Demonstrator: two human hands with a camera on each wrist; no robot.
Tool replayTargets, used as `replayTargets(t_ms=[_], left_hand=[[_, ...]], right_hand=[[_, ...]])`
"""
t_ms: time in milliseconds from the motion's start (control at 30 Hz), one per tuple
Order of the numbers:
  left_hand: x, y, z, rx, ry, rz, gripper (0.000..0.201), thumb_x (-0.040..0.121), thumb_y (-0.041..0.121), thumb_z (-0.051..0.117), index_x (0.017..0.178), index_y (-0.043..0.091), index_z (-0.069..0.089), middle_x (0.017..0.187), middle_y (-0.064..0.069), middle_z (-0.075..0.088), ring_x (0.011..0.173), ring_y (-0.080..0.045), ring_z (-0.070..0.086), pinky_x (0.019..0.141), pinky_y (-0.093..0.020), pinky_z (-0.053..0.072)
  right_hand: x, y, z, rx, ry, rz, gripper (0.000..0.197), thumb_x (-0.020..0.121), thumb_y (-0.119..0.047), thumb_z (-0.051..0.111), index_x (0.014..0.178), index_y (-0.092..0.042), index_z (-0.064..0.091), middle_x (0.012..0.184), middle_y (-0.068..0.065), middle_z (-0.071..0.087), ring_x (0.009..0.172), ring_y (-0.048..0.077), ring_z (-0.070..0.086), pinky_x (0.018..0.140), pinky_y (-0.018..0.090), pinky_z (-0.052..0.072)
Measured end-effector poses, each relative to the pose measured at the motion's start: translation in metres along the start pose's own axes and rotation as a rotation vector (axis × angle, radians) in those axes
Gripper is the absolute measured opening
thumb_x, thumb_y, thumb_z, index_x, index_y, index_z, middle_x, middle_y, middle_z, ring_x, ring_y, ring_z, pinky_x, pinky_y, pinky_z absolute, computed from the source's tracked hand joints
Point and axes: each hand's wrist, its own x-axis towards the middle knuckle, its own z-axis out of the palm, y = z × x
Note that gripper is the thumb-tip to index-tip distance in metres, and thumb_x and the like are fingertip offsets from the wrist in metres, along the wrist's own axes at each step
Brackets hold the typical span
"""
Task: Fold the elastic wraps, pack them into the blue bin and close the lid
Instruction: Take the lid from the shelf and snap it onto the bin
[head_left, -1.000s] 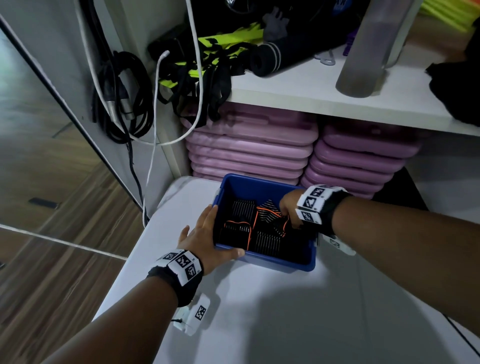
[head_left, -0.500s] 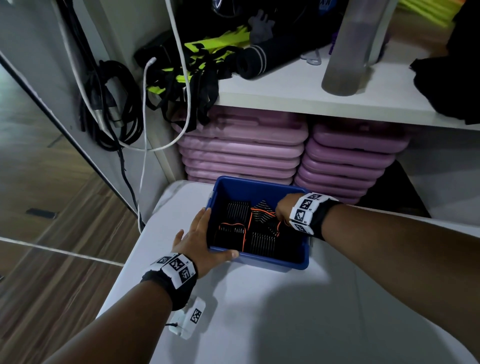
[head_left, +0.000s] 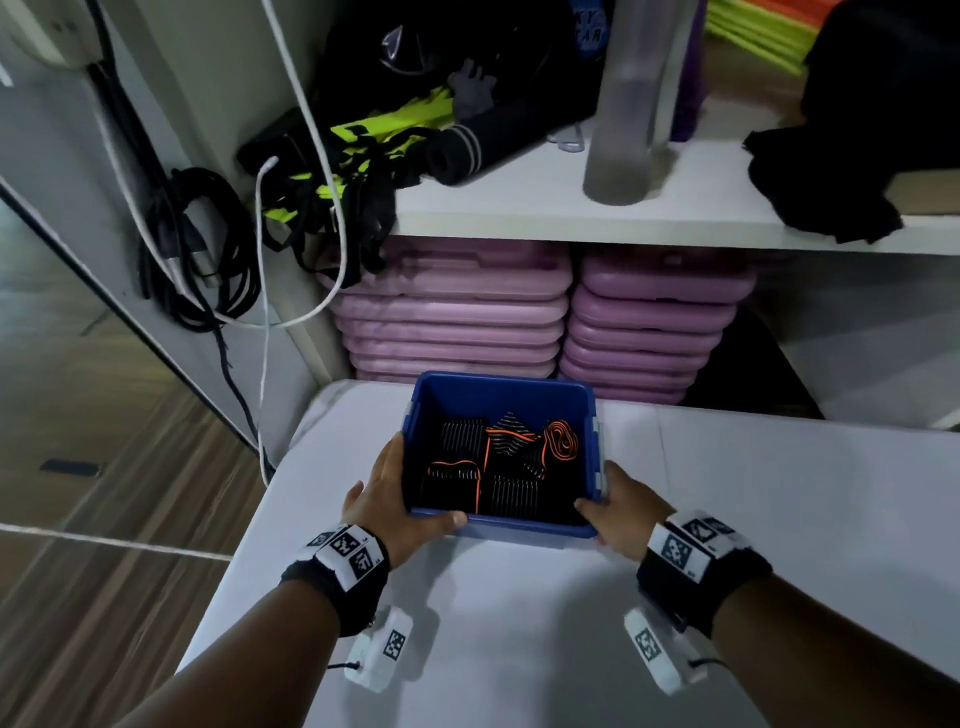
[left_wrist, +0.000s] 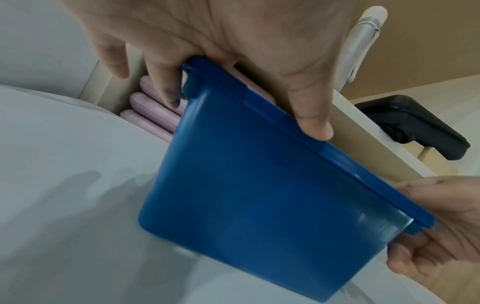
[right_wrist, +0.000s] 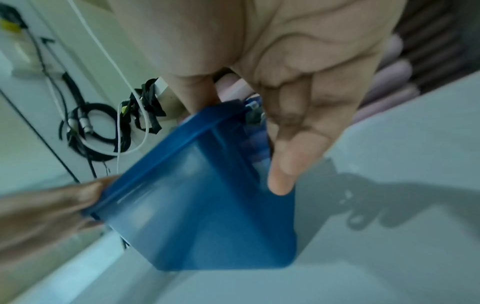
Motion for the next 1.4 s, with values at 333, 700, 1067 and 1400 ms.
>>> replayTargets(t_ms=[333, 700, 1067, 1400], left_hand=[[-0.062, 0.058, 0.078, 0.118, -0.114, 0.027, 0.12, 0.061, 0.082, 0.057, 0.152, 0.035, -0.006, 0.159, 0.016, 0.011, 0.14, -0.013, 0.033, 0.116, -0.049, 0.025], [-0.133, 0.135, 0.144, 0.229, -0.207, 0.067, 0.119, 0.069, 0.083, 0.049, 0.15, 0.03, -0.021, 0.161, 0.014, -0.012, 0.147, -0.009, 0.016, 0.121, -0.045, 0.004], [-0.15, 0.149, 0.152, 0.299, -0.233, 0.044, 0.117, 0.072, 0.085, 0.041, 0.15, 0.026, -0.022, 0.161, 0.009, -0.017, 0.147, -0.012, 0.017, 0.121, -0.046, 0.007], [-0.144, 0.141, 0.151, 0.26, -0.272, 0.089, 0.114, 0.075, 0.082, 0.042, 0.149, 0.027, -0.024, 0.16, 0.01, -0.021, 0.145, -0.018, 0.025, 0.118, -0.045, 0.019]], right_hand=[[-0.079, 0.095, -0.03, -0.042, -0.002, 0.111, 0.074, 0.102, -0.039, 0.034, 0.153, -0.017, -0.015, 0.138, 0.016, 0.052, 0.11, 0.028, 0.061, 0.09, 0.032, 0.047], [-0.155, 0.205, -0.054, 0.075, 0.007, 0.137, 0.072, 0.103, -0.036, 0.031, 0.152, -0.017, -0.019, 0.141, 0.015, 0.05, 0.116, 0.028, 0.059, 0.103, 0.038, 0.043], [-0.167, 0.21, -0.063, 0.083, 0.036, 0.136, 0.066, 0.104, -0.032, 0.03, 0.152, -0.021, -0.014, 0.127, 0.015, 0.06, 0.103, 0.026, 0.064, 0.093, 0.036, 0.049], [-0.158, 0.209, -0.058, 0.077, 0.032, 0.208, 0.068, 0.105, -0.028, 0.032, 0.152, -0.016, -0.015, 0.128, 0.013, 0.059, 0.085, 0.019, 0.058, 0.083, 0.027, 0.045]])
